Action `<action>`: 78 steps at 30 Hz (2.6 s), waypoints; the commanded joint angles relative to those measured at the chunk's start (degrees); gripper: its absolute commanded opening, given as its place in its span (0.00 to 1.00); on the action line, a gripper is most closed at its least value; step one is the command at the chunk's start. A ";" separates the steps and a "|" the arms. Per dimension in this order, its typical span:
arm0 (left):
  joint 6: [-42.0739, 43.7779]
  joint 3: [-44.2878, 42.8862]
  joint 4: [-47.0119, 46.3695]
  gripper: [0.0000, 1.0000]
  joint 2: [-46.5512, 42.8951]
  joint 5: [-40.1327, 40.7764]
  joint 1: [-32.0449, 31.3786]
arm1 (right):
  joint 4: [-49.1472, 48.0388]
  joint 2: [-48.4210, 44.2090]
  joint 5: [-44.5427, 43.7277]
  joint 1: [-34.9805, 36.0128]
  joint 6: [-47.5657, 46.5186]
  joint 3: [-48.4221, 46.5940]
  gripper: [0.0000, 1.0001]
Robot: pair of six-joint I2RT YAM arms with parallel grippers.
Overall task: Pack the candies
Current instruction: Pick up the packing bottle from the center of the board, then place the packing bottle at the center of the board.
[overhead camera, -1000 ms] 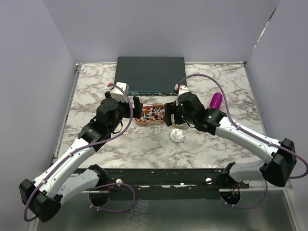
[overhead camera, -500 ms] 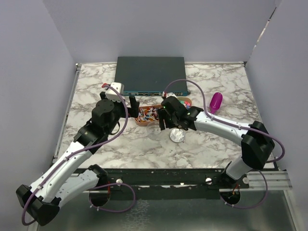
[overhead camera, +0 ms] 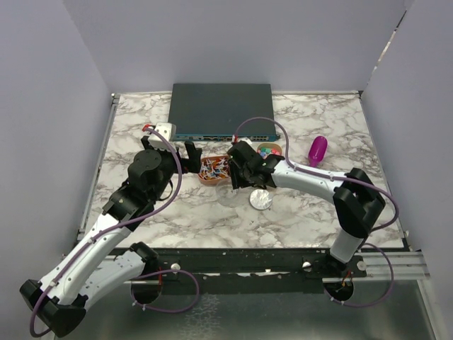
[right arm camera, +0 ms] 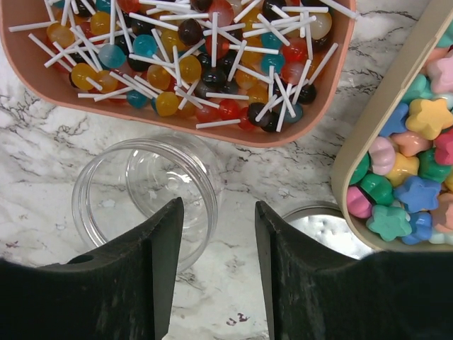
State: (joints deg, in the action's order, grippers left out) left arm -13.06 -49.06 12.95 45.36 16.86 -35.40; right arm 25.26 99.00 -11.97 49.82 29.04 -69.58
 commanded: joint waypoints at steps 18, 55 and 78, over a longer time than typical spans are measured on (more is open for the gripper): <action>-0.32 -1.40 0.20 0.99 -1.13 1.15 -0.37 | -1.26 3.58 -1.32 0.76 1.90 0.04 0.08; -0.71 -1.22 0.25 0.99 -0.63 0.63 -0.37 | 7.73 -11.89 -14.39 15.50 14.09 14.17 0.08; -0.89 -1.13 0.22 0.99 -0.09 0.38 -0.37 | 13.61 -14.78 -21.87 16.05 9.55 -0.06 0.51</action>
State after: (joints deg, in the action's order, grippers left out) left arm -13.32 -49.06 12.95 45.23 17.19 -35.40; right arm 36.36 83.24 -27.88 65.56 40.49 -66.26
